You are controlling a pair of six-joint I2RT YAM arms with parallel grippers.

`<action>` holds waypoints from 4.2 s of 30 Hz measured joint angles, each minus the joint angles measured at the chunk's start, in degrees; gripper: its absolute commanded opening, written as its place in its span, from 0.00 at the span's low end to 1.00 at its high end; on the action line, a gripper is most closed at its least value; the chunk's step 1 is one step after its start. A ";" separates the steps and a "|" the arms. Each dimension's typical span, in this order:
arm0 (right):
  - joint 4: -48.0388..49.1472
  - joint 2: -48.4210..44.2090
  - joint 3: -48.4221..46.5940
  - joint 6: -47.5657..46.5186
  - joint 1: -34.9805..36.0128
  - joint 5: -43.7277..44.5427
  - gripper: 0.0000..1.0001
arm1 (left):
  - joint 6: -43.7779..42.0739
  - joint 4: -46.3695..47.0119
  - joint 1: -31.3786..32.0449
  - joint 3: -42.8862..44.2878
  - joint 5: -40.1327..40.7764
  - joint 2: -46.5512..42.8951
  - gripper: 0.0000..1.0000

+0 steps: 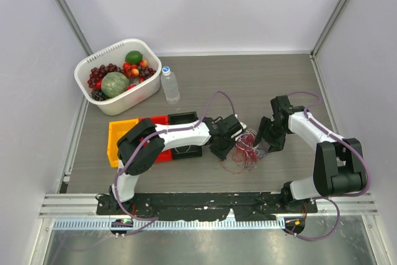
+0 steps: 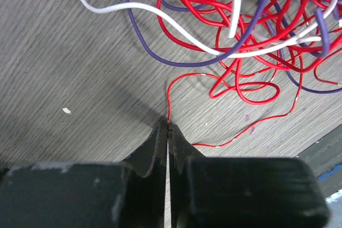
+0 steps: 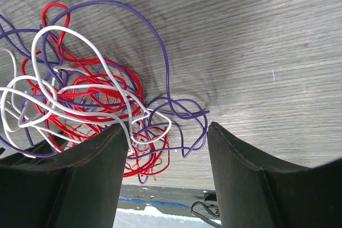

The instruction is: Untangle the cables

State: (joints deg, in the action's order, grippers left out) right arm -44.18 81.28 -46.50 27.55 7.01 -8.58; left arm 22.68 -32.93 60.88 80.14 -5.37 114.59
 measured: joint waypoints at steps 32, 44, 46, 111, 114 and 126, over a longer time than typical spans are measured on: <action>4.87 -8.92 -0.11 -3.76 2.45 -12.63 0.75 | 0.07 14.27 -5.57 -5.11 1.62 -27.23 0.00; 8.00 -5.11 -2.27 -0.66 11.10 -8.20 0.68 | 3.63 17.16 -5.62 -0.20 -3.91 -28.30 0.00; 8.39 -2.80 -2.93 0.48 12.59 -5.90 0.66 | 4.24 17.75 -5.62 0.39 -4.50 -29.40 0.00; -5.77 -1.40 -6.25 0.17 -1.14 2.69 0.68 | 26.88 22.75 -10.38 10.60 -24.33 12.24 0.42; -5.42 -1.36 -5.62 0.20 -1.14 2.21 0.68 | 28.00 22.53 -10.38 11.69 -24.76 14.08 0.14; -1.70 1.77 -2.78 1.53 -1.14 0.07 0.59 | 24.46 20.98 -11.04 6.62 -25.59 7.48 0.00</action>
State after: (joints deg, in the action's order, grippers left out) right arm -45.89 83.05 -49.28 29.08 5.87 -8.51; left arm 47.13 -11.94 49.84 86.76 -30.96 122.06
